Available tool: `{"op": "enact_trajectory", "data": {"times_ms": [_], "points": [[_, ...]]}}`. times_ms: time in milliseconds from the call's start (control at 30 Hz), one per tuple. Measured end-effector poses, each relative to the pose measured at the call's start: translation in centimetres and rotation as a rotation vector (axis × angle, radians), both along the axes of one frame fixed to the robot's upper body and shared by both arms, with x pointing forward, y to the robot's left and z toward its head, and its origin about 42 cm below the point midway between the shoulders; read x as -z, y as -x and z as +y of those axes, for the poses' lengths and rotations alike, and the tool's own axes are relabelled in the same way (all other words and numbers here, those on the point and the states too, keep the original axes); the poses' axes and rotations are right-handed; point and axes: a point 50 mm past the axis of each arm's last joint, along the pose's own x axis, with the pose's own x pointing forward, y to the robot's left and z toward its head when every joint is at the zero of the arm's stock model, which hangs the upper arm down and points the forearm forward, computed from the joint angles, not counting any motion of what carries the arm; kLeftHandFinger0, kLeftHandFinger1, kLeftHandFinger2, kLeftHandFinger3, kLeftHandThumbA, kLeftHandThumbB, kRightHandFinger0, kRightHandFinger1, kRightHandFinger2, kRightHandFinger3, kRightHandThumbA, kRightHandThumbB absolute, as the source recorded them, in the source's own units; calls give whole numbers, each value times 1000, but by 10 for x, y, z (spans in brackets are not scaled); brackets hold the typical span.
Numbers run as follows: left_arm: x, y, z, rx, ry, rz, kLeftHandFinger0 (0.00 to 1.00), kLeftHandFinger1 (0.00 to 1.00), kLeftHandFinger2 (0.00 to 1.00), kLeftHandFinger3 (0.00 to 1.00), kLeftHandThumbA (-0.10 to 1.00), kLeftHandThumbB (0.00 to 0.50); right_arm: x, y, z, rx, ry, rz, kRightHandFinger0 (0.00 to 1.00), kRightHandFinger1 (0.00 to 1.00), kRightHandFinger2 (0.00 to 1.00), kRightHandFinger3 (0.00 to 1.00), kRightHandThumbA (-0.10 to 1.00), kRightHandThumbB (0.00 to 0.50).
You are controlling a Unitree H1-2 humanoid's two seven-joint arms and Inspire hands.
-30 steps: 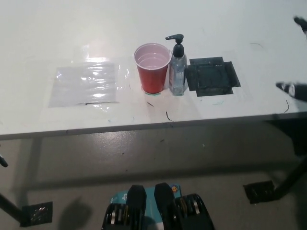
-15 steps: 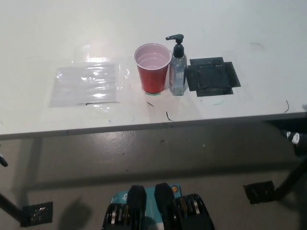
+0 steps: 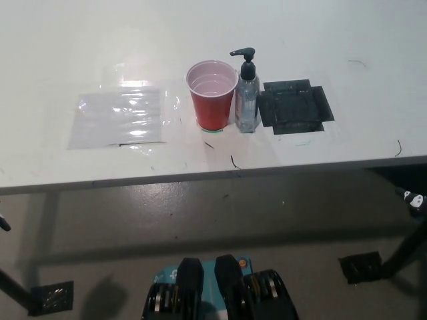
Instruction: The robot uses its right hand to press the hand soap kept in the middle of the table to get liquid hand soap out
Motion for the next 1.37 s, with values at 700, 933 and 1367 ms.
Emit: {"op": "enact_trajectory", "data": {"times_ms": [700,933,1367], "points": [[1,-1,-1,-18,9,-22,1000,1000,1000,753,1000,199,-13,-11,1,4,-152,-68,859,944,975,1000,1000,257],[2,-1,-2,-17,9,-22,1000,1000,1000,754,1000,200,-13,-11,1,6,-178,-61,857,941,958,1000,1000,267],[2,-1,-1,-26,5,-29,1000,1000,1000,771,1000,230,-17,-11,0,7,-179,-68,809,919,945,990,1000,288]]}}
